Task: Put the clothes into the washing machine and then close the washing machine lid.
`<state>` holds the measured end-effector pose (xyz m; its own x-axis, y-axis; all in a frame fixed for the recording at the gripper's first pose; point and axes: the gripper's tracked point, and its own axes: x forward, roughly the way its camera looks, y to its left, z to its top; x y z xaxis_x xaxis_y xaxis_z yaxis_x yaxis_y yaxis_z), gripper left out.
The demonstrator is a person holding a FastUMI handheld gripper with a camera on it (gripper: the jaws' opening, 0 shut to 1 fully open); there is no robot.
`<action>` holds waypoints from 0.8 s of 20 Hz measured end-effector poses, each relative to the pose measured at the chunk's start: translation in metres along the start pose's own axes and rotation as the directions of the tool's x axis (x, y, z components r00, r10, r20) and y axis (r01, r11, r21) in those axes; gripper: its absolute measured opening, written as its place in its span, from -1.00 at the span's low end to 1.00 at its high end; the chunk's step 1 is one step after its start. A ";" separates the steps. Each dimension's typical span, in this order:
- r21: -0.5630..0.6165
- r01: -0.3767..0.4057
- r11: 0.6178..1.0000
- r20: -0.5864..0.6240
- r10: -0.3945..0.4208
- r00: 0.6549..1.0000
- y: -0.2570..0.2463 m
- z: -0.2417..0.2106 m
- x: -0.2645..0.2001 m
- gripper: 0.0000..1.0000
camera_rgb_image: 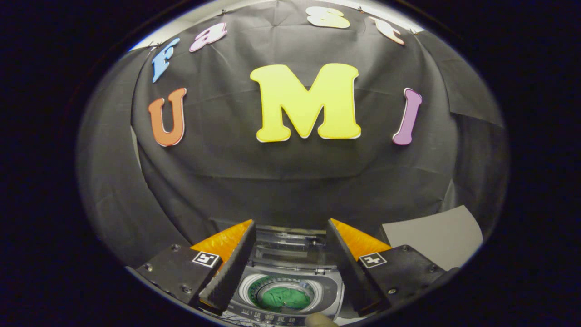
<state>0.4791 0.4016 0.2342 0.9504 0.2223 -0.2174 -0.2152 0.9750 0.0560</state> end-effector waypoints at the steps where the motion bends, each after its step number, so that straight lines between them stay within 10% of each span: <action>1: 0.009 -0.001 1.000 0.007 0.000 1.000 0.001 0.008 0.004 0.94; 16: 0.007 0.028 1.000 -0.124 -0.027 0.992 0.023 -0.002 0.111 0.94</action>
<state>0.5786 0.4488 0.2092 0.9207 0.1952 -0.3380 -0.1873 0.9807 0.0563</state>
